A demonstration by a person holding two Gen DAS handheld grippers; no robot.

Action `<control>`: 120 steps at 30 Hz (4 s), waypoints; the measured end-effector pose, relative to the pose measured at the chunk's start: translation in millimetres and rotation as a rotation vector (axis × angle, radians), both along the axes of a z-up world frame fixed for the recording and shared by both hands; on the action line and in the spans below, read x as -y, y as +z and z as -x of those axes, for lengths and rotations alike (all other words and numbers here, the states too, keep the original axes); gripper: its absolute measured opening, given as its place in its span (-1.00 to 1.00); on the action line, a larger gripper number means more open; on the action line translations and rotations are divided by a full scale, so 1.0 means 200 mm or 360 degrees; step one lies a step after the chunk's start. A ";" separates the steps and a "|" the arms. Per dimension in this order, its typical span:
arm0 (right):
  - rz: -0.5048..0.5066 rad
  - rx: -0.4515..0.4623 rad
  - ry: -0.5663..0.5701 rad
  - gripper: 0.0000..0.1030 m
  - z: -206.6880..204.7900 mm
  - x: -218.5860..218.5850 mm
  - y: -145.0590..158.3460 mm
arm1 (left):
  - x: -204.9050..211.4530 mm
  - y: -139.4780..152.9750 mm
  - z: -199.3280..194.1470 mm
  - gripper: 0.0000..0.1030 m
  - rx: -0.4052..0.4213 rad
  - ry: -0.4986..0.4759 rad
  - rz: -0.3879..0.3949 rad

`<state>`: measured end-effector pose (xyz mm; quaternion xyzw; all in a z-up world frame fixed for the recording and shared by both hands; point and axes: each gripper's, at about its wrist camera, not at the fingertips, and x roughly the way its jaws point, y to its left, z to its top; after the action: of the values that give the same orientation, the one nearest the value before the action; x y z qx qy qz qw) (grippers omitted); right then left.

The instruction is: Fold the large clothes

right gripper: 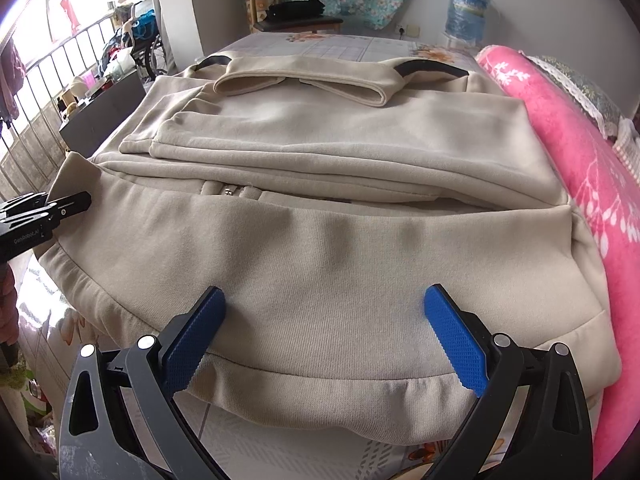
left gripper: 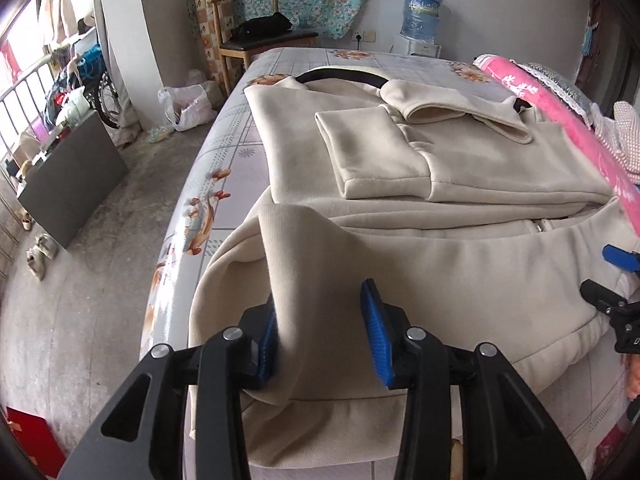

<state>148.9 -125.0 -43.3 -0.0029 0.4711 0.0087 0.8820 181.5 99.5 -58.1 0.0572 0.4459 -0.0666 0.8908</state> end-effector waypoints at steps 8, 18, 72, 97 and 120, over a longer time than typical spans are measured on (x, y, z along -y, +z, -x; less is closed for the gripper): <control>-0.0181 0.0167 -0.0048 0.84 0.19 0.24 0.20 | 0.09 0.00 0.04 -0.27 0.0080 0.0044 -0.0236; -0.0137 0.0152 -0.0113 0.55 0.24 0.58 0.32 | 0.12 0.01 0.06 -0.27 0.0102 0.0107 -0.0241; -0.0442 -0.0294 -0.0086 -0.06 -0.05 0.80 0.12 | 0.10 0.00 0.04 -0.27 0.0098 0.0093 -0.0221; -0.1121 -0.0394 -0.0120 -0.19 -0.17 0.97 0.03 | 0.10 0.00 0.04 -0.27 0.0096 0.0092 -0.0216; 0.0353 -0.0194 0.0193 -0.87 0.03 0.47 0.16 | 0.05 0.00 0.05 -0.56 0.0116 0.0113 -0.0119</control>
<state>143.0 -219.9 -10.6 -0.1283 0.5208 0.0099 0.8439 172.4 89.4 -57.3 0.0769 0.4170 -0.0162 0.9055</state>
